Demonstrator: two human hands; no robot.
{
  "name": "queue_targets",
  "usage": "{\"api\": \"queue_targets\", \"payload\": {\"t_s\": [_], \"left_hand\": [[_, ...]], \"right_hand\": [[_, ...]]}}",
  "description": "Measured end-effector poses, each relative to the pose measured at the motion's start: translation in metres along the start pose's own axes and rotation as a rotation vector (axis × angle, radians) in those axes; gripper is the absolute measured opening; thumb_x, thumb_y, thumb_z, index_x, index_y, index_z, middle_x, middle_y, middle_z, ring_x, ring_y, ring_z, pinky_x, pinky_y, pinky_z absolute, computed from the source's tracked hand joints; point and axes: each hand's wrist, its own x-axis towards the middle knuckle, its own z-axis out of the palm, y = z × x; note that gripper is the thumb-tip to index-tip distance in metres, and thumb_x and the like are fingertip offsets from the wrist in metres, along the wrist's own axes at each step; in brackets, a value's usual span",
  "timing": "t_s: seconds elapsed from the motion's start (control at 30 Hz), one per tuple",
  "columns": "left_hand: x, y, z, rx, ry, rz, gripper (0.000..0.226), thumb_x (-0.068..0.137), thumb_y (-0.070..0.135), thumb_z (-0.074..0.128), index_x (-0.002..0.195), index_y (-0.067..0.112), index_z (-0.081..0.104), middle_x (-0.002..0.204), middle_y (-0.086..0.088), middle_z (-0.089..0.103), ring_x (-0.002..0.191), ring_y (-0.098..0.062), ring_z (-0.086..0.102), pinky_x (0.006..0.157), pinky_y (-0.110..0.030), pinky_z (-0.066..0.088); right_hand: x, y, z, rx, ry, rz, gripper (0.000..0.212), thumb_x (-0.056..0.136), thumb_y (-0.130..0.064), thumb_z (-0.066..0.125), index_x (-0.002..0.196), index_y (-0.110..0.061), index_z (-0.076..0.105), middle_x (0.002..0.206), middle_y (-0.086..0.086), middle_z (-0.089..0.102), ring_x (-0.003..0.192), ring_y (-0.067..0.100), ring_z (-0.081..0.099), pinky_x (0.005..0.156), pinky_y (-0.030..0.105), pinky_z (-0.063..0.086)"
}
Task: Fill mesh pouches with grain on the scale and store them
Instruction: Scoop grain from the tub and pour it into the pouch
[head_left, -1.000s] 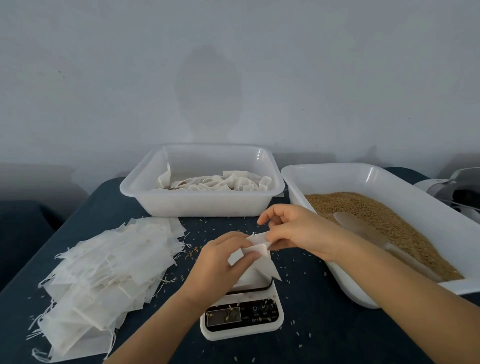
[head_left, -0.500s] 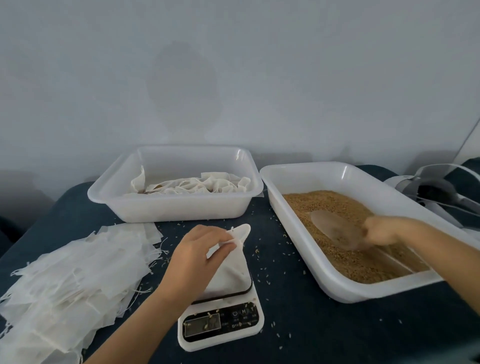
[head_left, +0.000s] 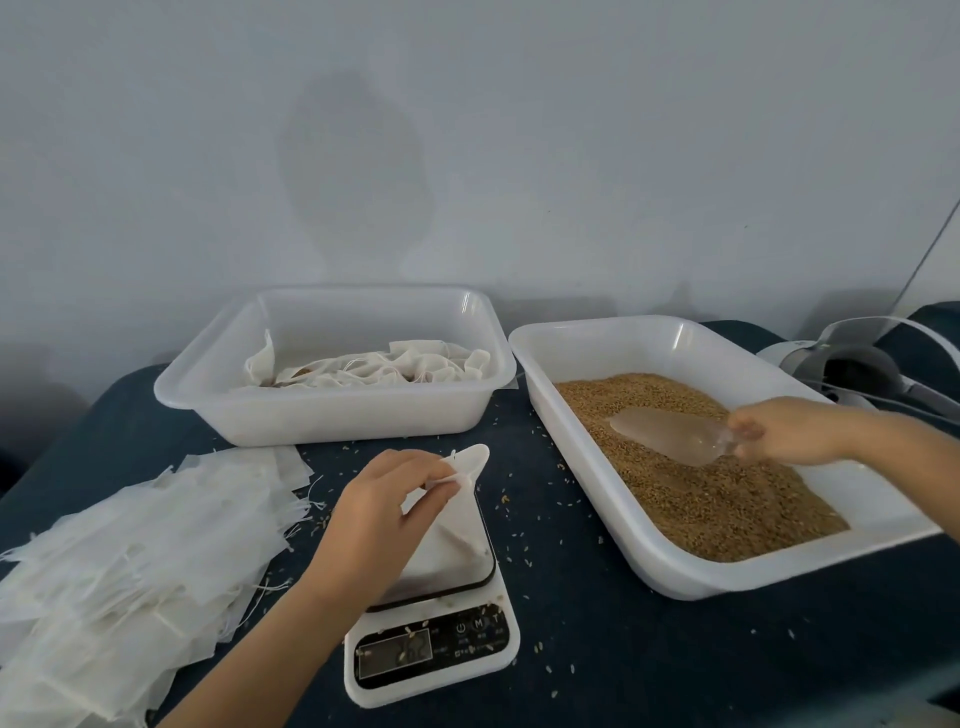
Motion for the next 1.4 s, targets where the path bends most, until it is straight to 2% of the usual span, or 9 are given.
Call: {"api": "queue_targets", "payload": {"t_s": [0.07,0.27,0.43,0.63,0.9,1.1,1.17,1.3,1.4], "left_hand": [[0.002,0.001,0.000,-0.014,0.009,-0.001,0.005,0.081,0.013,0.069,0.083,0.018,0.071,0.089,0.026,0.058,0.083,0.012,0.050,0.069,-0.002,0.038],[0.003,0.002,0.006,-0.043,0.024,0.043,0.003,0.082,0.012,0.068,0.083,0.014,0.070,0.088,0.016,0.061,0.078,0.000,0.056,0.068,-0.010,0.045],[0.004,0.001,0.012,-0.084,0.030,0.015,0.005,0.082,0.008,0.069,0.082,0.013,0.070,0.089,0.011,0.062,0.081,-0.004,0.059,0.073,-0.013,0.049],[0.004,-0.001,0.005,-0.077,0.037,0.018,0.007,0.081,0.006,0.069,0.081,0.013,0.069,0.089,0.013,0.061,0.080,-0.004,0.059,0.073,-0.014,0.049],[0.005,-0.004,-0.002,-0.079,0.048,0.007,0.006,0.082,0.007,0.069,0.082,0.013,0.069,0.088,0.017,0.060,0.082,-0.001,0.059,0.073,-0.011,0.048],[0.003,-0.008,-0.005,-0.074,0.029,0.020,0.009,0.082,0.006,0.069,0.082,0.015,0.069,0.089,0.017,0.060,0.081,-0.002,0.059,0.072,-0.012,0.049],[0.004,-0.010,-0.005,-0.066,0.028,0.015,0.010,0.082,0.005,0.069,0.081,0.015,0.069,0.088,0.017,0.060,0.080,-0.002,0.060,0.071,-0.010,0.048],[0.008,-0.009,-0.006,-0.066,0.041,0.013,0.015,0.080,0.005,0.071,0.078,0.019,0.067,0.085,0.019,0.060,0.078,-0.002,0.059,0.068,-0.011,0.048],[0.011,-0.007,-0.007,-0.066,0.056,0.029,0.015,0.077,0.002,0.073,0.078,0.017,0.068,0.083,0.019,0.060,0.076,0.000,0.059,0.068,-0.010,0.048]], "right_hand": [[-0.007,0.011,-0.010,-0.045,-0.020,0.001,0.015,0.096,-0.031,0.051,0.111,-0.030,0.050,0.114,-0.009,0.056,0.104,0.009,0.054,0.090,0.023,0.042],[-0.021,0.033,-0.017,-0.218,-0.105,0.096,0.034,0.095,-0.036,0.051,0.128,-0.028,0.051,0.129,-0.008,0.054,0.116,0.011,0.050,0.101,0.028,0.040],[-0.012,0.017,0.007,-0.155,-0.118,0.019,0.021,0.096,-0.034,0.050,0.117,-0.031,0.055,0.125,-0.009,0.057,0.110,0.009,0.053,0.097,0.025,0.041],[0.006,-0.012,0.033,0.139,-0.018,-0.074,0.020,0.093,-0.036,0.055,0.113,-0.034,0.058,0.104,-0.018,0.061,0.093,0.001,0.057,0.085,0.024,0.044],[0.019,-0.048,0.045,0.207,0.082,-0.061,0.037,0.095,-0.039,0.052,0.129,-0.026,0.052,0.122,-0.009,0.059,0.101,0.007,0.057,0.094,0.028,0.046],[0.010,-0.044,0.040,0.262,0.113,-0.011,0.016,0.094,-0.041,0.052,0.103,-0.033,0.063,0.095,-0.008,0.068,0.090,0.014,0.066,0.086,0.034,0.053],[0.006,-0.042,0.038,0.310,0.115,-0.008,0.013,0.094,-0.041,0.052,0.099,-0.035,0.063,0.095,-0.007,0.069,0.092,0.018,0.066,0.088,0.037,0.053],[0.003,-0.044,0.042,0.324,0.127,-0.006,0.019,0.094,-0.043,0.051,0.112,-0.038,0.057,0.108,-0.022,0.058,0.095,-0.002,0.057,0.089,0.025,0.047],[0.004,-0.044,0.045,0.362,0.159,0.040,0.021,0.093,-0.043,0.052,0.112,-0.036,0.058,0.110,-0.018,0.060,0.097,-0.001,0.057,0.092,0.027,0.046]]}}
